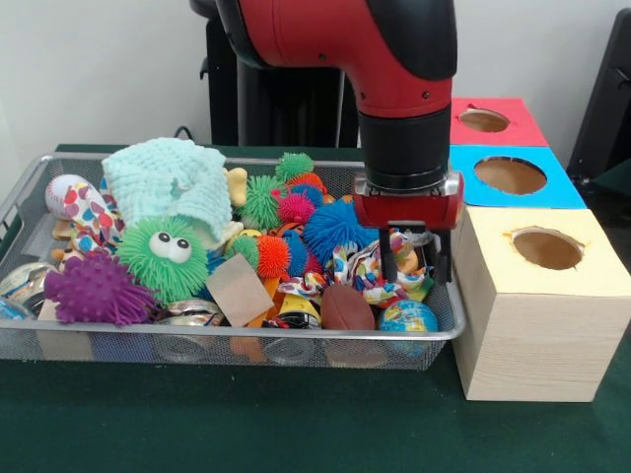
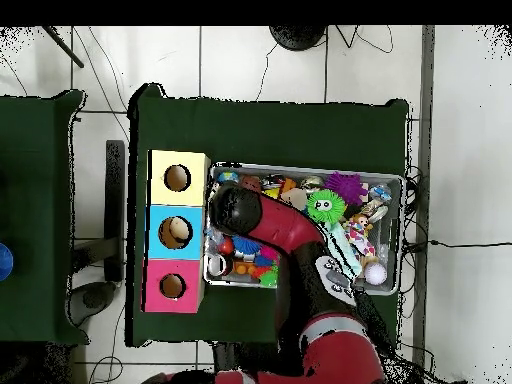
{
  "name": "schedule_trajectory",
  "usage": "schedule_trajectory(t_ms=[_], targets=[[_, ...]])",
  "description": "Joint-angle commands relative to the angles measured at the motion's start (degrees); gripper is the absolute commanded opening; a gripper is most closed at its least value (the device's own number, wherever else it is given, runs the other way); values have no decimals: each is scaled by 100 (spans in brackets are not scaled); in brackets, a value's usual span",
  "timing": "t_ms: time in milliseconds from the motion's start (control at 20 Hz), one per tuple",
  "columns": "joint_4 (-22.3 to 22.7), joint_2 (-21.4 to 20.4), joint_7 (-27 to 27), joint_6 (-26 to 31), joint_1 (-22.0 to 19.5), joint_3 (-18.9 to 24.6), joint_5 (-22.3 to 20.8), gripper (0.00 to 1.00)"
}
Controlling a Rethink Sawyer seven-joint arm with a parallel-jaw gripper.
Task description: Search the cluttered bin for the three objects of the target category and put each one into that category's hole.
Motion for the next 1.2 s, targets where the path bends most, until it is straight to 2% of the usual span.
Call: schedule_trajectory(t_ms=[50, 500, 650, 900, 1200], targets=[[-574, 241, 628, 191, 62, 89, -164, 100], [-674, 275, 565, 479, 138, -73, -247, 100], [-704, 213, 550, 565, 258, -238, -324, 100], [-958, 56, 609, 1034, 670, -866, -520, 100], [-972, 9, 621, 1178, 736, -967, -557, 100]])
